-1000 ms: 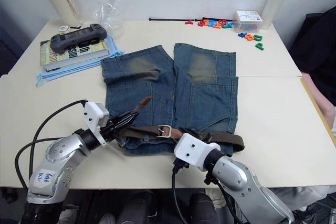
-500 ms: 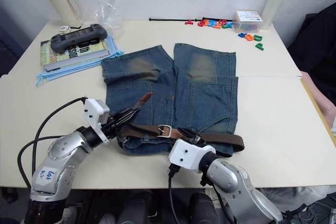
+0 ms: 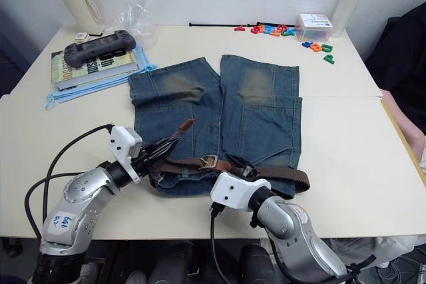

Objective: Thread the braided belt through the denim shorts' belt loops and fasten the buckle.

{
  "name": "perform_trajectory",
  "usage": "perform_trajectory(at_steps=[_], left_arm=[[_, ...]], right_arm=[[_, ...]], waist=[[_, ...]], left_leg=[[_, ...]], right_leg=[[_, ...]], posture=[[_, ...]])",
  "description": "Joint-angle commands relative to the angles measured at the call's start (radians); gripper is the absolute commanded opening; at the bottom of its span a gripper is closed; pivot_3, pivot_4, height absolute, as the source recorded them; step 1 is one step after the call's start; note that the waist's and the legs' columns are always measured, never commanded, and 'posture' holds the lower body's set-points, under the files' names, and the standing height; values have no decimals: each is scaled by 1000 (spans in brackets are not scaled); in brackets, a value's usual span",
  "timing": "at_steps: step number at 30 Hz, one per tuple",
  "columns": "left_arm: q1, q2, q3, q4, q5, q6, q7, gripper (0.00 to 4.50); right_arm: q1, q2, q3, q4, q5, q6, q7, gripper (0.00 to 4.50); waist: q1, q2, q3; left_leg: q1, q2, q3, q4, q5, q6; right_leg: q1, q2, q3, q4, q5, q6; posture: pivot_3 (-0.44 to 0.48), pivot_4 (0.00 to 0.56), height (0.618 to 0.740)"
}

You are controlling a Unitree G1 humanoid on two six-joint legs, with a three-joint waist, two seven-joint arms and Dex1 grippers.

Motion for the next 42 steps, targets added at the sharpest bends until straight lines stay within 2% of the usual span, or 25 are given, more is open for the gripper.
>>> perform_trajectory(at_steps=[1, 2, 4, 5, 14, 20, 31, 42], left_arm=[[4, 1, -8, -16, 10, -29, 1, 0], [3, -2, -10, -15, 9, -29, 2, 0], [3, -4, -12, -15, 8, -31, 3, 0], [3, -4, -12, -12, 9, -33, 3, 0], [10, -1, -23, -7, 15, -23, 3, 0], [-2, 67, -68, 20, 73, 0, -26, 0], [-59, 266, -206, 40, 312, -157, -121, 0], [-141, 342, -262, 96, 510, -343, -138, 0]], right_arm=[[6, 17, -27, -19, -26, -11, 10, 1958], [7, 23, -30, -19, -29, -3, 12, 1336], [8, 28, -33, -21, -39, 5, 19, 375], [6, 31, -37, -21, -43, 8, 22, 80], [-25, 76, -70, -22, -116, 21, 9, 80], [-95, 59, -29, 14, -180, -74, 52, 80], [-89, 63, -49, 31, -215, -102, 133, 80], [-99, 61, -61, 54, -232, -154, 166, 80]], waist=[[0, 0, 0], [0, 0, 0], [0, 0, 0], [0, 0, 0], [0, 0, 0], [0, 0, 0], [-4, 0, 0], [-3, 0, 0]], left_leg=[[0, 0, 0, 0, 0, 0], [0, 0, 0, 0, 0, 0], [0, 0, 0, 0, 0, 0], [0, 0, 0, 0, 0, 0], [0, 0, 0, 1, 0, 0], [1, 0, 0, 1, 1, -1], [1, 1, 1, 0, 0, -3], [0, 1, 1, 0, 0, -3]], right_leg=[[0, 0, 0, 0, 0, 0], [0, 0, 0, 0, 0, 0], [0, 0, 0, 0, 0, 0], [0, 0, 0, 0, 0, 0], [0, 0, 0, 1, 0, 0], [0, 1, 0, 2, 0, 0], [-1, 1, 1, 2, 0, -1], [-2, 1, 1, 2, 0, -1]], posture=[[0, 150, 706], [0, 150, 706], [0, 150, 706], [0, 150, 706], [0, 150, 706], [0, 150, 706], [0, 150, 706], [0, 150, 706]])
